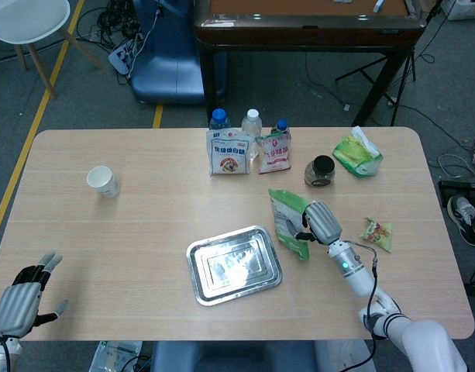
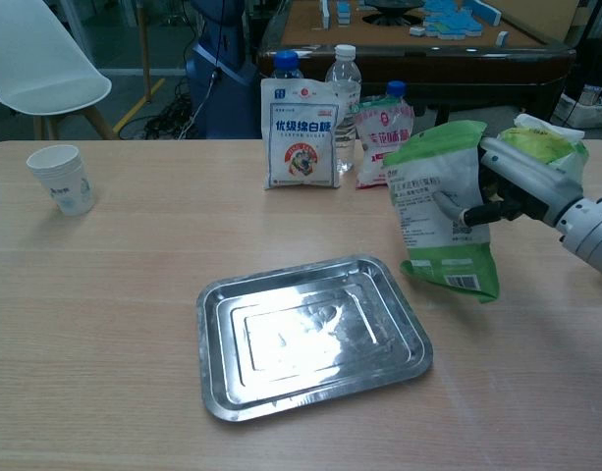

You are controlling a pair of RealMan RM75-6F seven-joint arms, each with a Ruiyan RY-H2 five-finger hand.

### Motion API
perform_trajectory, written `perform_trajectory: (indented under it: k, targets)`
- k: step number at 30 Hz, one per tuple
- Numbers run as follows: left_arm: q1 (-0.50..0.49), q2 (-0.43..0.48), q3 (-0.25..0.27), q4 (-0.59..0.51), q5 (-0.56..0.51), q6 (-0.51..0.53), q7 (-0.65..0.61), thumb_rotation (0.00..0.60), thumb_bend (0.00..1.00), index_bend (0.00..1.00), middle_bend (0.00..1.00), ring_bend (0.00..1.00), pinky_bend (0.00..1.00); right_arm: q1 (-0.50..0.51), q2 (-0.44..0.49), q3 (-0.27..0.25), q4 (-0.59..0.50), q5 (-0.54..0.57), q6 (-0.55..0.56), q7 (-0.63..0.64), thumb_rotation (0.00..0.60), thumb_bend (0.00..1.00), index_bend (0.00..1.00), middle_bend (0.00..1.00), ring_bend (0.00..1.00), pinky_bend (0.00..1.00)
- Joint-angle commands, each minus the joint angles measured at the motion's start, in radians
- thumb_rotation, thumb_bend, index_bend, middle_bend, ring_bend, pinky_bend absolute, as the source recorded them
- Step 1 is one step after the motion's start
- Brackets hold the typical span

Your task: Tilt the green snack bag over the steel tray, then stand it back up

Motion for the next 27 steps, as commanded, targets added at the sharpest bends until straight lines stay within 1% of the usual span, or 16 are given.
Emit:
perform_trajectory:
  k: [1,7,11,14,16,20,21,23,27]
  targets:
    - [0.002,0.000,0.001,0.002,-0.003,0.000,-0.002,0.600,0.25,0.10,0.05,0.19,0.10,-0.002,-0.025,-0.010,0.040,-0.003,0.005,0.016,0.600,0.57,0.87,0.77,0.73,0.78]
    - [0.002,0.000,0.006,0.002,-0.005,-0.008,-0.005,0.600,0.25,0.10,0.04,0.19,0.09,-0.011,-0.053,-0.032,0.097,-0.016,0.019,0.030,0.600,0.53,0.87,0.76,0.71,0.71]
    - [0.003,0.001,0.008,0.000,-0.007,-0.010,-0.008,0.600,0.25,0.10,0.04,0.19,0.09,-0.028,-0.061,-0.051,0.116,-0.027,0.037,0.035,0.600,0.45,0.87,0.72,0.65,0.65]
    - [0.004,0.002,0.010,0.000,-0.007,-0.010,-0.011,0.600,0.25,0.10,0.04,0.19,0.09,-0.046,-0.061,-0.065,0.124,-0.036,0.060,0.032,0.600,0.41,0.87,0.70,0.62,0.62]
    - [0.005,0.002,0.011,0.000,-0.007,-0.011,-0.015,0.600,0.25,0.10,0.04,0.19,0.09,-0.060,-0.059,-0.073,0.127,-0.042,0.083,0.026,0.600,0.36,0.85,0.68,0.60,0.58]
    - [0.006,0.002,0.012,0.000,-0.005,-0.010,-0.019,0.600,0.25,0.10,0.04,0.19,0.09,-0.086,-0.048,-0.082,0.115,-0.046,0.119,0.013,0.600,0.23,0.76,0.61,0.54,0.47]
    - [0.006,0.002,0.013,0.000,-0.005,-0.010,-0.019,0.600,0.25,0.10,0.04,0.19,0.09,-0.093,-0.044,-0.083,0.110,-0.046,0.127,0.009,0.600,0.18,0.74,0.60,0.52,0.44]
    - [0.007,0.001,0.014,0.000,-0.004,-0.010,-0.021,0.600,0.25,0.10,0.04,0.19,0.09,-0.111,-0.035,-0.086,0.094,-0.044,0.145,0.001,0.600,0.13,0.73,0.58,0.49,0.39]
    - [0.009,0.002,0.015,0.000,-0.002,-0.008,-0.024,0.600,0.25,0.10,0.04,0.19,0.09,-0.151,-0.011,-0.090,0.053,-0.040,0.180,-0.027,0.600,0.11,0.69,0.55,0.44,0.34]
